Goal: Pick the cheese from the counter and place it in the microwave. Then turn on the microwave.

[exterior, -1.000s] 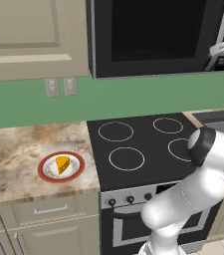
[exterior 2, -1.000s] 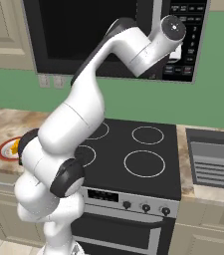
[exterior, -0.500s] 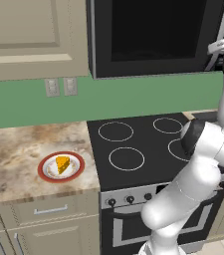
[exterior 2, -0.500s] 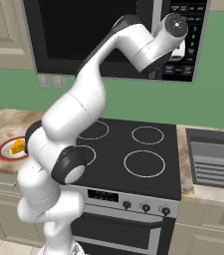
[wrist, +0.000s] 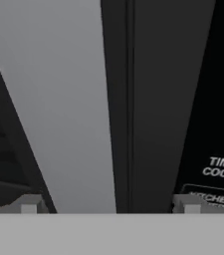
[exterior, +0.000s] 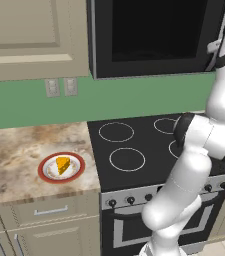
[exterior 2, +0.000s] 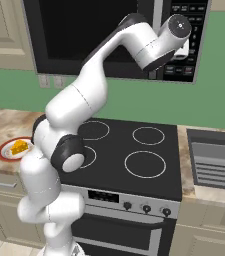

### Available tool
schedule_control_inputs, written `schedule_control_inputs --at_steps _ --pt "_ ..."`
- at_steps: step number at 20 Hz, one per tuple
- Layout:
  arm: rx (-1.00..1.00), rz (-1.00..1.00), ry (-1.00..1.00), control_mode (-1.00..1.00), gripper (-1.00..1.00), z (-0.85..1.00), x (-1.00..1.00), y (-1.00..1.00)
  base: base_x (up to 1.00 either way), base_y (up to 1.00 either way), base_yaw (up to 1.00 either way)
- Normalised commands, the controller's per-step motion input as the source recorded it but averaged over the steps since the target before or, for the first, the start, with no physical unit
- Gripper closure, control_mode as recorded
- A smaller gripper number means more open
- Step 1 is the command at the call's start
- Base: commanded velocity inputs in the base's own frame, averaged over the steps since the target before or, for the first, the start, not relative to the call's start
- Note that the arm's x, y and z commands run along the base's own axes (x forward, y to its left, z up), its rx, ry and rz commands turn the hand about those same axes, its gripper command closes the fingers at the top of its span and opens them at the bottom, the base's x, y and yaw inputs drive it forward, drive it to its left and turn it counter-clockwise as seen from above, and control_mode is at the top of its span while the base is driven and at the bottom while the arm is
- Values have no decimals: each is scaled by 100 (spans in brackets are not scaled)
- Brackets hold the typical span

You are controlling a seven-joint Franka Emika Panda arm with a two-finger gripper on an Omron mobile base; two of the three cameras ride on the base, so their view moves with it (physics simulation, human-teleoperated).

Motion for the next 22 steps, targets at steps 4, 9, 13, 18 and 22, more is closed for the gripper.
schedule_control_inputs --at_steps 4,9,13,18,22 --pt "2 0 0 -100 -100 0 28 -9 0 0 0" --pt "3 0 0 -100 -100 0 26 -5 0 0 0" --pt "1 0 3 -100 100 0 22 1 0 0 0" --pt "3 -3 1 -100 100 0 11 13 0 0 0" --pt "1 -3 0 -100 100 -5 4 22 0 0 0"
